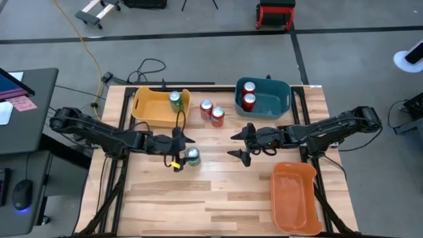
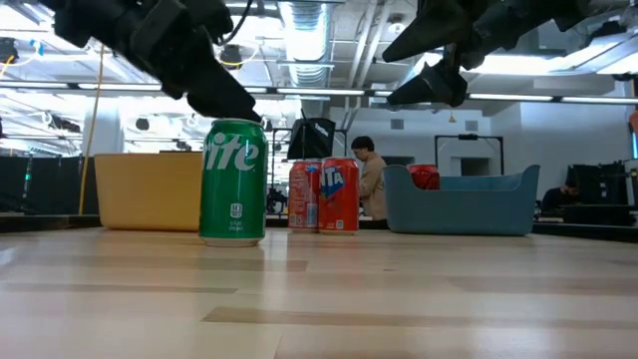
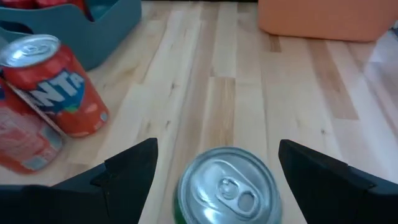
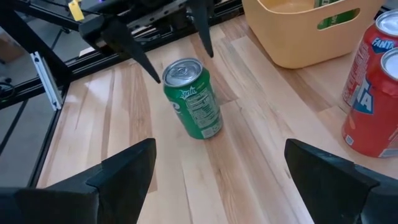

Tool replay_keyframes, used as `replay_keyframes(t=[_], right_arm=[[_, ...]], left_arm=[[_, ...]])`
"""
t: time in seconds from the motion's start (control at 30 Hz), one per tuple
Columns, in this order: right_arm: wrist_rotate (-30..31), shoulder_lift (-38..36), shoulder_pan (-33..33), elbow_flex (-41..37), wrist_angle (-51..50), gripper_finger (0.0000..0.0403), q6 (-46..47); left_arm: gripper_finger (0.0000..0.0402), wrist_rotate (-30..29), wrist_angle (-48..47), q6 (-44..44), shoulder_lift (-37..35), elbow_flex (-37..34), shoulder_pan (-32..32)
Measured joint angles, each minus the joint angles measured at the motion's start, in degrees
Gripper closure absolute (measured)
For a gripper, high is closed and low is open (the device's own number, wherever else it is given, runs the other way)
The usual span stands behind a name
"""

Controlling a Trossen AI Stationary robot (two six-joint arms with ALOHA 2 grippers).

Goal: Sort soda cans
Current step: Put the green soda can into the yellow bin

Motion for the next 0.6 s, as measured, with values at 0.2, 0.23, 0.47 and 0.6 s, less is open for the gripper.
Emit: replay_keyframes(t=[0.2,0.23,0.47,0.6], right_arm=[[0.00,0.00,0.00,0.00,-0.06,0.0026,0.48],[0.00,0.00,0.00,0.00,-0.06,0.0026,0.47],[0.02,0.00,0.00,0.00,-0.06,0.0026,0.47],[0.04,0.00,0.00,0.00,0.05,0.0026,0.47]], left_arm=[[0.0073,3.63,2.89,-1.27,0.00,-3.04,0.04],[0.0073,3.70,3.23,-1.17,-0.01,-3.62,0.04],[0.0073,2.76,9.39,-0.04,-0.06,-8.75,0.81],[0.0073,2.76,13.12,0.01,-0.04,-10.59,0.81]])
